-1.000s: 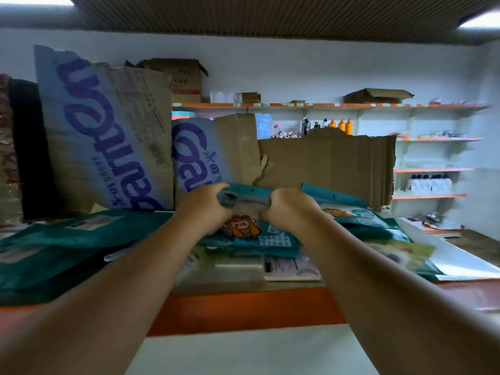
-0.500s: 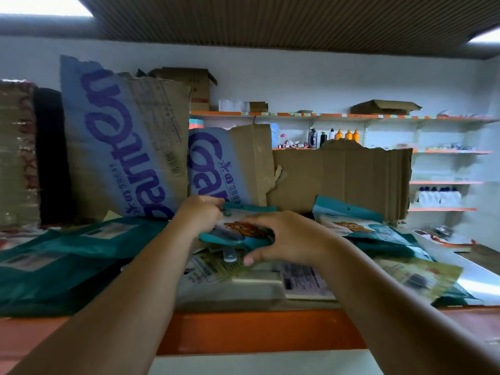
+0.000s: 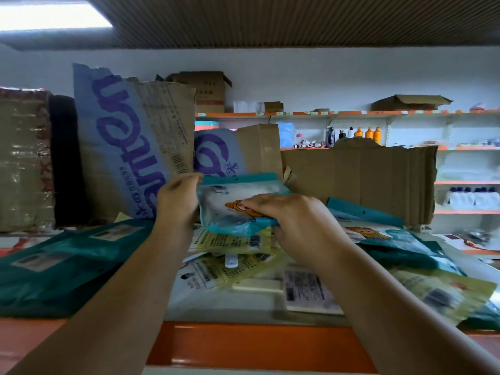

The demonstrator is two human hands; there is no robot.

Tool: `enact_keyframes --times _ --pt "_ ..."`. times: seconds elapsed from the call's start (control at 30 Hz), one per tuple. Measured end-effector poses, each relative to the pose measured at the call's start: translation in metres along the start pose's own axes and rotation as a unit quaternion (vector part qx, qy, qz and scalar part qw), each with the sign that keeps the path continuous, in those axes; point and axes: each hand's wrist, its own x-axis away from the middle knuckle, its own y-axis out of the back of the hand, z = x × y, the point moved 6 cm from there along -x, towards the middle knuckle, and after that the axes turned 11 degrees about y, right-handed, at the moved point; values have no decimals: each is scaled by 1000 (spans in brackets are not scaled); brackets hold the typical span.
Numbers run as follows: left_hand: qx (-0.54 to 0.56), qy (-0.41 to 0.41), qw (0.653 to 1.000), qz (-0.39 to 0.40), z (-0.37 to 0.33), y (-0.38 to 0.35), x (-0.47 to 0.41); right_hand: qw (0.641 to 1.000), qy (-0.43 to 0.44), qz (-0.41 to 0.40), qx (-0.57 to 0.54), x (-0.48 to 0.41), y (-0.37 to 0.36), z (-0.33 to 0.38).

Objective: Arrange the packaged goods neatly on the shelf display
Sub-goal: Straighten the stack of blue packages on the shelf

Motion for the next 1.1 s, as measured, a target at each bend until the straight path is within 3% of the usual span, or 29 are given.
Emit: enact_keyframes --times 0.2,0.33,0.43,0.53,0.73,0.8,0.9,1.1 --pt "-78 -190 978 31 -24 1 17 998 15 -49 -27 0 2 -4" --pt "-274 -363 886 86 -24 -10 21 997 9 -66 -25 0 3 -8" --pt "-319 -414 844 120 -19 -12 33 997 24 -70 -30 1 3 -6" --pt "-408 -456 787 83 -32 1 52 994 53 -79 -46 0 5 2" --pt "-623 -459 630 62 -42 44 99 986 156 -50 31 7 -8 45" --pt "-659 -443 603 77 -50 64 118 983 170 -67 10 5 -12 67" --pt "-669 -444 590 88 -65 99 150 981 175 -79 12 -15 -17 114" --pt "-682 -415 601 38 -97 199 164 977 209 -44 5 -74 -42 206"
